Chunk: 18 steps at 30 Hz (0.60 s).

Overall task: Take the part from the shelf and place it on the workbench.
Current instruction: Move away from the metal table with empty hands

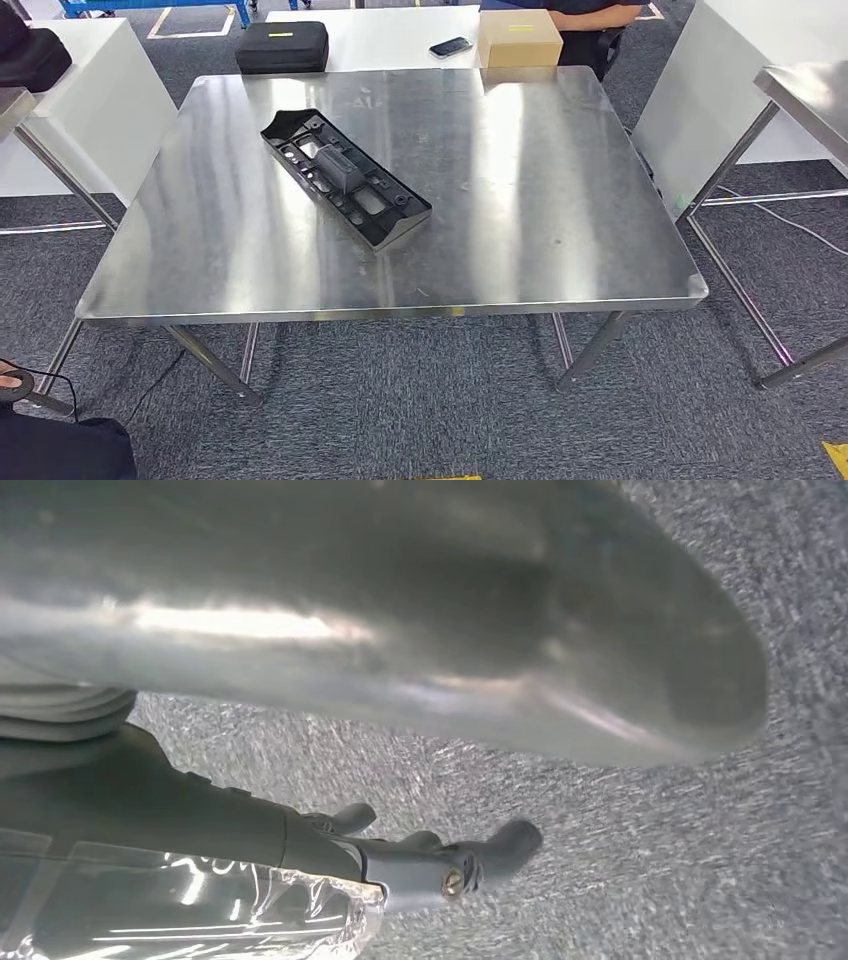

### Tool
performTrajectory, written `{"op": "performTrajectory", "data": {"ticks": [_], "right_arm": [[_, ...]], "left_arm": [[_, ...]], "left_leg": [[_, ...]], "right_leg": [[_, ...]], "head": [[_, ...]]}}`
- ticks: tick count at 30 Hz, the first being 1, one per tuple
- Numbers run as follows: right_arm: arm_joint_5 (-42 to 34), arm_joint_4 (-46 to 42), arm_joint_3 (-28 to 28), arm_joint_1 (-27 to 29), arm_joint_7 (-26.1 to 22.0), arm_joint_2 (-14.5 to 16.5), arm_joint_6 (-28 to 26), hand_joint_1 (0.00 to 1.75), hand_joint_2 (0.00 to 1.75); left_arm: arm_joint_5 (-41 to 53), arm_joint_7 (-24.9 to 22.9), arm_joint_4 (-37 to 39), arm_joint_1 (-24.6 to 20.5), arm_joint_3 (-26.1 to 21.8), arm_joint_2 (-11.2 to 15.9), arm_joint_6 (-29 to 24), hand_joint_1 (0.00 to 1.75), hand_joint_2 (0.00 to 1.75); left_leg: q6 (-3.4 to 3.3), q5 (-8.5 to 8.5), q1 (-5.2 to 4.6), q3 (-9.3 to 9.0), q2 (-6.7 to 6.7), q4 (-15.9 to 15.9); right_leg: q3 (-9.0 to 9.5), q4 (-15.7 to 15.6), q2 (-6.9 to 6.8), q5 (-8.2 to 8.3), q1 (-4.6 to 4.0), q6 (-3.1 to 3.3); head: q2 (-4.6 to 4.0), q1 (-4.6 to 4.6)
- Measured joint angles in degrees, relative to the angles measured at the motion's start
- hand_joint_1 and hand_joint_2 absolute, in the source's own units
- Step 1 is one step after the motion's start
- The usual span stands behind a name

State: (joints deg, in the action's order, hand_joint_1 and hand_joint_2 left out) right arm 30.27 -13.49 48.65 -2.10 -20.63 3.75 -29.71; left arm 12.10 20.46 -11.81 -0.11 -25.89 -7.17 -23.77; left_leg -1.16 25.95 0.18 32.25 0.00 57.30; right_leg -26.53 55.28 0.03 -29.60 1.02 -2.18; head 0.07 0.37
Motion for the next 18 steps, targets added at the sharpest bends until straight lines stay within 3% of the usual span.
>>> {"op": "performTrajectory", "data": {"ticks": [1, 3, 5, 6, 7, 8, 10, 12, 15, 16, 18], "right_arm": [[0.10, -0.02, 0.01, -0.05, -0.08, -0.01, -0.03, 0.00, 0.00], [0.37, -0.09, 0.07, -0.12, -0.37, -0.06, -0.08, 0.00, 0.00], [0.67, -0.15, 0.14, -0.11, -0.69, -0.10, -0.10, 0.00, 0.00], [0.78, -0.16, 0.16, -0.11, -0.79, -0.10, -0.10, 0.00, 0.00], [0.86, -0.17, 0.19, -0.11, -0.84, -0.11, -0.10, 0.00, 0.00], [0.91, -0.18, 0.21, -0.11, -0.86, -0.11, -0.10, 0.00, 0.00], [1.08, -0.23, 0.25, -0.14, -0.90, -0.11, -0.10, 0.00, 0.00], [1.36, -0.28, 0.26, -0.28, -0.98, -0.12, -0.11, 0.00, 0.00], [1.59, -0.32, 0.42, -0.45, -1.30, -0.23, -0.22, 0.00, 0.00], [1.61, -0.33, 0.48, -0.44, -1.42, -0.28, -0.27, 0.00, 0.00], [1.62, -0.33, 0.55, -0.46, -1.57, -0.39, -0.33, 0.00, 0.00]], "left_arm": [[0.02, -0.04, -0.06, 0.04, -0.02, 0.01, -0.08, 0.00, 0.00], [0.07, -0.19, -0.12, 0.09, -0.09, 0.01, -0.23, 0.00, 0.00], [0.14, -0.39, -0.15, 0.10, -0.20, -0.02, -0.34, 0.00, 0.00], [0.16, -0.52, -0.16, 0.10, -0.28, -0.02, -0.39, 0.00, 0.00], [0.18, -0.64, -0.20, 0.11, -0.37, -0.02, -0.44, 0.00, 0.00], [0.17, -0.73, -0.23, 0.11, -0.45, -0.02, -0.48, 0.00, 0.00], [0.16, -0.76, -0.40, 0.04, -0.68, -0.03, -0.56, 0.00, 0.00], [0.18, -0.72, -0.52, -0.03, -0.93, -0.05, -0.57, 0.00, 0.00], [0.60, -0.63, -0.60, -0.05, -1.21, -0.16, -0.49, 0.00, 0.00], [0.83, -0.60, -0.64, -0.08, -1.32, -0.20, -0.44, 0.00, 0.00], [1.09, -0.47, -0.81, -0.19, -1.50, -0.29, -0.35, 0.00, 0.00]], "left_leg": [[0.31, 1.25, 0.12, 0.49, -0.05, 1.06], [0.82, 6.08, 0.36, 2.45, -0.14, 6.41], [1.15, 10.21, 0.47, 4.60, -0.15, 13.53], [1.24, 10.53, 0.51, 4.76, -0.14, 15.32], [1.28, 9.72, 0.56, 3.88, -0.14, 14.99], [1.27, 8.09, 0.63, 1.85, -0.13, 12.36], [1.08, 5.41, 0.73, -3.25, -0.19, 4.39], [0.60, 4.79, 0.52, -5.55, -0.32, 0.07], [-0.72, 4.14, 0.14, -4.75, -0.21, -0.42], [-1.37, 3.68, 0.16, -4.28, -0.11, -0.58], [-2.35, 2.67, 0.20, -3.01, 0.11, -0.83]], "right_leg": [[-0.34, -0.04, -0.07, 0.34, 0.24, 0.58], [-1.24, -0.05, -0.28, 1.12, 0.38, 1.59], [-2.25, 0.05, -0.48, 1.84, 0.21, 1.93], [-2.68, 0.18, -0.54, 2.17, 0.15, 1.86], [-3.07, 0.38, -0.56, 2.46, 0.14, 1.73], [-3.41, 0.66, -0.56, 2.65, 0.17, 1.56], [-4.14, 1.40, -0.55, 2.90, 0.11, 1.21], [-4.75, 1.85, -0.56, 3.33, -0.14, 0.54], [-5.33, 1.99, -0.47, 3.95, -0.18, -0.80], [-5.88, 2.83, -0.41, 3.23, -0.16, -0.90], [-8.02, 7.91, -0.30, -0.53, -0.11, -0.41]], "head": [[0.00, -0.15], [0.00, -0.40], [0.00, -0.51], [0.00, -0.51], [0.00, -0.51], [0.00, -0.52], [0.00, -0.53], [0.00, -0.49], [0.00, -0.47], [0.00, -0.39], [0.00, -0.18]]}}
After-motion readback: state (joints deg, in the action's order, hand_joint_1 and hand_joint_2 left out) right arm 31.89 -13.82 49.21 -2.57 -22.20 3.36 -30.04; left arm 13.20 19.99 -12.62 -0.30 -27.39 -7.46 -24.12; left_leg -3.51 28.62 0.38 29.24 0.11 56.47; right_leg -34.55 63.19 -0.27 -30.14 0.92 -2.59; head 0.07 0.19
